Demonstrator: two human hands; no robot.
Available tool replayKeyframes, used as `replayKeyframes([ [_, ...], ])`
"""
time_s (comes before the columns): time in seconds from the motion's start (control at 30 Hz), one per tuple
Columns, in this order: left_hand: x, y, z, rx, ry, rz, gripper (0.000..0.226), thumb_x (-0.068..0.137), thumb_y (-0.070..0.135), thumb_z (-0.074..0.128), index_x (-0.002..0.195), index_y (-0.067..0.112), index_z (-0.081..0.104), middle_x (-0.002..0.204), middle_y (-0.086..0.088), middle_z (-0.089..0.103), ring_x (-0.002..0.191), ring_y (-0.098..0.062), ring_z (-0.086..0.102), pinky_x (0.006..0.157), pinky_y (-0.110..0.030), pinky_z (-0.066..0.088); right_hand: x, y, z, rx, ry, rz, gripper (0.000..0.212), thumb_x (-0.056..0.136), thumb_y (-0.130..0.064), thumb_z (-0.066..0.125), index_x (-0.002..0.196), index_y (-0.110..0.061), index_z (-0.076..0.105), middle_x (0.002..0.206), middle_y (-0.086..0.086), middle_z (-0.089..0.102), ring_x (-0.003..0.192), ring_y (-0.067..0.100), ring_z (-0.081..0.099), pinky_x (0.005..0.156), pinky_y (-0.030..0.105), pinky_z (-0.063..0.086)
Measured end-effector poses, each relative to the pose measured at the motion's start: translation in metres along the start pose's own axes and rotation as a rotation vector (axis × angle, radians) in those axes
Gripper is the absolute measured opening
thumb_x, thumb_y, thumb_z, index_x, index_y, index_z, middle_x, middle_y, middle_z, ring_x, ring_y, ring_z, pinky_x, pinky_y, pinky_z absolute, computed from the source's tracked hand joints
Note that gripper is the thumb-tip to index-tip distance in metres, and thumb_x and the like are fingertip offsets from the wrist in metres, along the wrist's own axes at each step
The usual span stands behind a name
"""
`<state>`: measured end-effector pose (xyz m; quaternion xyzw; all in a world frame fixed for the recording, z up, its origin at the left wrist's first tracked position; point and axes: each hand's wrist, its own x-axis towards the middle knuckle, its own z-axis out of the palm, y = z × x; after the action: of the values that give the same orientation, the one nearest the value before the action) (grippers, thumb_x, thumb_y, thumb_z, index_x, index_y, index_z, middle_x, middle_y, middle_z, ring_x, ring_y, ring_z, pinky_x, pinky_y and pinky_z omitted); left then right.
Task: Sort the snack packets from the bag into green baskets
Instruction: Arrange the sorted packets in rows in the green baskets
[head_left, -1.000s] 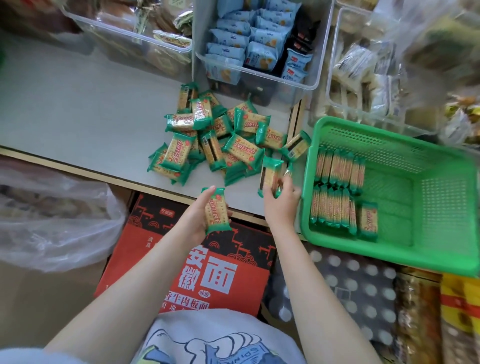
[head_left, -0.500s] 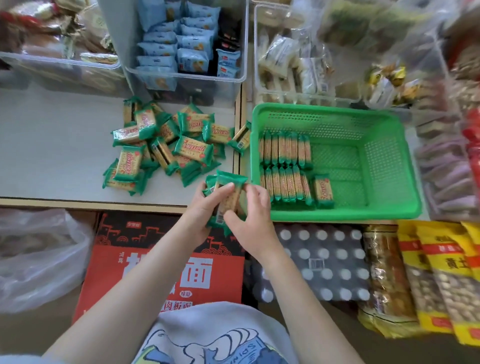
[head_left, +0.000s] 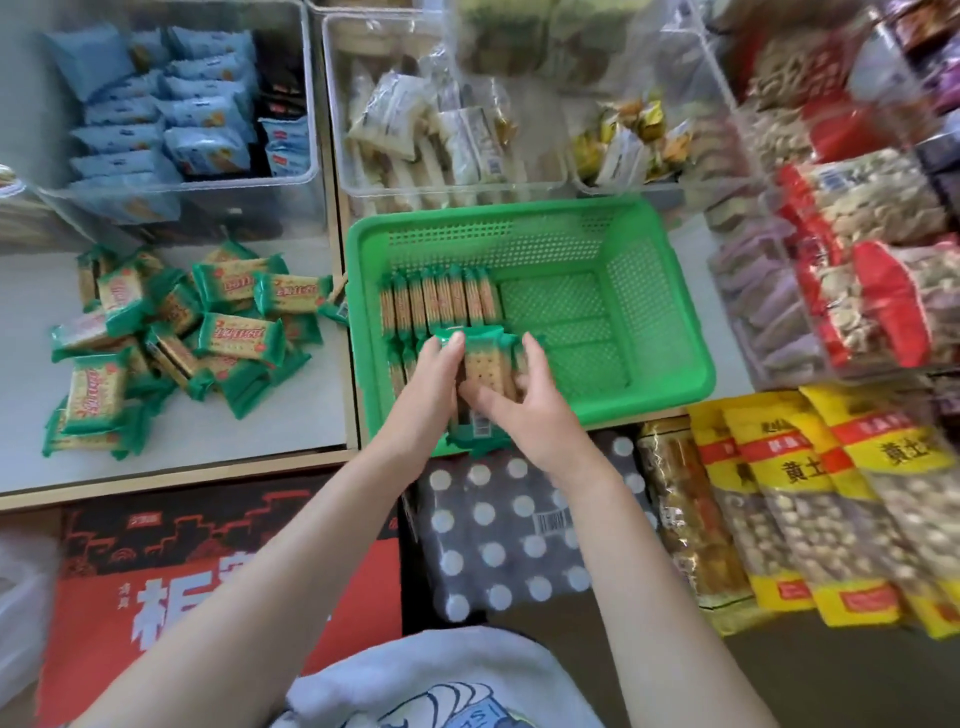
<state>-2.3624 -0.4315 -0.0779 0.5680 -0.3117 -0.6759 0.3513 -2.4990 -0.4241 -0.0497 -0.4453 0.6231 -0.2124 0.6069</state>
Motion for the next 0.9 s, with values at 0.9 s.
replayKeyframes([
  [0.9, 0.037, -0.067, -0.037, 1.329, 0.543, 0.207, 0.068, 0.104, 0.053, 0.027, 0.158, 0.013, 0.022, 0.167, -0.011, 0.01, 0.154, -0.023, -0.014, 0.125, -0.043, 0.001, 0.117, 0.045, -0.069, 0.158, -0.031, 0.239, 0.08, 0.071, -0.053, 0.083, 0.136, -0.018, 0.051, 0.132, 0.001, 0.063, 0.125, 0.023, 0.054, 0.114, 0.048, 0.032],
])
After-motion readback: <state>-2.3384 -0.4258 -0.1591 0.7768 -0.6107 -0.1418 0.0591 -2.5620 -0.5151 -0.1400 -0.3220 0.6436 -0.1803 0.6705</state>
